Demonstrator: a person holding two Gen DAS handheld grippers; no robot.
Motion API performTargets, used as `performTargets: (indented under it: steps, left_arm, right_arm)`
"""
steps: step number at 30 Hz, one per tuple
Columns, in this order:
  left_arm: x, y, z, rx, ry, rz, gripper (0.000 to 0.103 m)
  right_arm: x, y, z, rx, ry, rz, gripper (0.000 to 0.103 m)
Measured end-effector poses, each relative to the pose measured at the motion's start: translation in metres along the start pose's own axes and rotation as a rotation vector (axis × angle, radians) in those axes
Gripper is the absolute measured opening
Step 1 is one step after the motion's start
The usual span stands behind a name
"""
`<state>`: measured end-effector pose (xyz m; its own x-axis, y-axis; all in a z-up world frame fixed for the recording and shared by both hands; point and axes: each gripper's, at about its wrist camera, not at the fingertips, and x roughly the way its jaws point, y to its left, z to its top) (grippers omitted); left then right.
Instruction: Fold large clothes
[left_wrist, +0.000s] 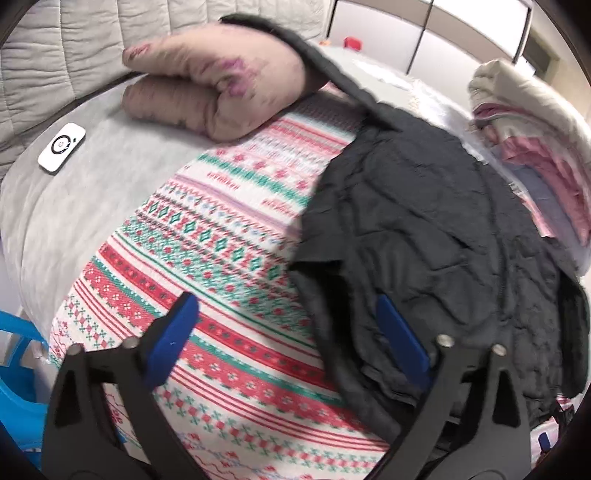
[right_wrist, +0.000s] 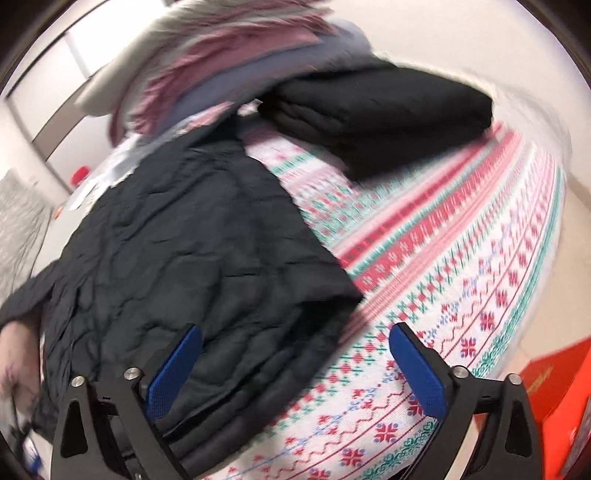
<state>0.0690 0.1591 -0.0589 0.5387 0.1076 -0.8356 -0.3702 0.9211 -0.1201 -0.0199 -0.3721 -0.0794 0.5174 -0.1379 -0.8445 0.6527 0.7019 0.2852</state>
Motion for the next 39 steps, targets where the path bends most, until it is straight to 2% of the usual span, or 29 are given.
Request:
performTargets:
  steps: [2, 3, 4, 5, 6, 7, 8, 9, 12, 14, 16, 18, 20, 23, 25, 26, 27, 28, 29, 30, 32, 35, 36, 38, 39]
  left_arm:
    - [0.012, -0.002, 0.003, 0.012, 0.014, 0.008, 0.088]
    - [0.018, -0.004, 0.003, 0.01, 0.033, 0.002, 0.082]
    - [0.025, -0.005, 0.006, 0.002, 0.046, -0.015, 0.079]
    - [0.028, -0.006, 0.006, -0.002, 0.057, -0.023, 0.069]
    - [0.036, -0.01, 0.007, -0.005, 0.082, -0.039, 0.053]
    - [0.043, -0.014, 0.008, -0.006, 0.109, -0.06, 0.041]
    - [0.046, -0.016, 0.007, -0.007, 0.127, -0.071, 0.017]
    - [0.05, -0.019, 0.004, -0.008, 0.143, -0.077, 0.012]
    - [0.032, -0.023, 0.001, 0.014, 0.065, -0.061, 0.007]
    - [0.017, -0.027, -0.001, 0.045, 0.01, -0.069, 0.007]
    - [0.01, -0.038, -0.007, 0.109, -0.015, -0.043, 0.007]
    - [0.014, -0.043, -0.011, 0.134, 0.006, -0.018, 0.007]
    - [0.017, -0.039, -0.011, 0.118, 0.027, -0.012, 0.007]
    - [0.014, -0.035, -0.008, 0.091, 0.02, -0.026, 0.008]
    - [0.011, -0.032, -0.007, 0.071, 0.008, -0.023, 0.012]
    - [0.01, -0.031, -0.007, 0.063, -0.002, -0.019, 0.02]
    - [0.007, -0.029, -0.008, 0.051, -0.016, -0.007, 0.036]
    - [0.003, -0.028, -0.008, 0.034, -0.034, 0.009, 0.048]
    - [0.0, -0.025, -0.007, 0.014, -0.054, 0.02, 0.069]
    - [-0.006, -0.021, -0.008, -0.008, -0.075, 0.023, 0.076]
    - [-0.016, -0.017, -0.008, -0.042, -0.112, 0.015, 0.076]
    - [-0.026, -0.024, -0.009, -0.045, -0.146, 0.004, 0.076]
    - [-0.027, -0.029, -0.009, -0.034, -0.151, -0.011, 0.076]
    - [-0.031, -0.042, -0.011, -0.007, -0.17, -0.033, 0.076]
    - [-0.033, -0.048, -0.012, 0.003, -0.182, -0.041, 0.076]
  right_arm:
    - [0.012, -0.004, 0.0, 0.028, 0.052, 0.001, 0.086]
    - [0.018, -0.007, -0.001, 0.033, 0.077, 0.008, 0.076]
    - [0.024, -0.006, -0.002, 0.036, 0.097, 0.02, 0.07]
    - [0.026, -0.004, -0.001, 0.031, 0.098, 0.019, 0.069]
    - [0.026, -0.002, 0.0, 0.017, 0.087, 0.014, 0.06]
    - [0.026, 0.001, 0.001, 0.005, 0.075, 0.025, 0.041]
    - [0.025, 0.002, 0.002, 0.006, 0.076, 0.04, 0.03]
    - [0.023, 0.004, 0.001, 0.006, 0.072, 0.046, 0.011]
    - [0.009, 0.005, 0.004, -0.023, -0.027, 0.021, 0.006]
    - [-0.008, 0.003, 0.009, -0.023, -0.114, -0.012, 0.005]
    - [-0.016, 0.0, 0.012, -0.012, -0.151, -0.046, 0.004]
    - [-0.016, -0.003, 0.011, -0.015, -0.149, -0.063, 0.004]
    - [-0.015, -0.004, 0.007, -0.013, -0.133, -0.074, 0.004]
    - [-0.014, 0.003, 0.009, -0.008, -0.151, -0.085, 0.004]
    - [-0.011, 0.012, 0.01, -0.04, -0.143, -0.089, 0.005]
    - [-0.008, 0.019, 0.007, -0.078, -0.122, -0.103, 0.005]
    - [-0.006, 0.019, 0.007, -0.082, -0.116, -0.119, 0.006]
    - [-0.01, 0.016, 0.004, -0.075, -0.13, -0.145, 0.008]
    - [-0.018, 0.014, 0.003, -0.049, -0.182, -0.173, 0.01]
    - [-0.025, 0.011, 0.003, -0.028, -0.219, -0.205, 0.015]
    - [-0.042, 0.004, 0.005, 0.035, -0.321, -0.296, 0.023]
    - [-0.054, -0.001, 0.005, 0.095, -0.386, -0.282, 0.03]
    - [-0.054, 0.001, 0.007, 0.09, -0.386, -0.261, 0.033]
    - [-0.041, 0.013, 0.007, 0.036, -0.329, -0.169, 0.046]
    - [-0.033, 0.021, 0.005, 0.006, -0.29, -0.123, 0.056]
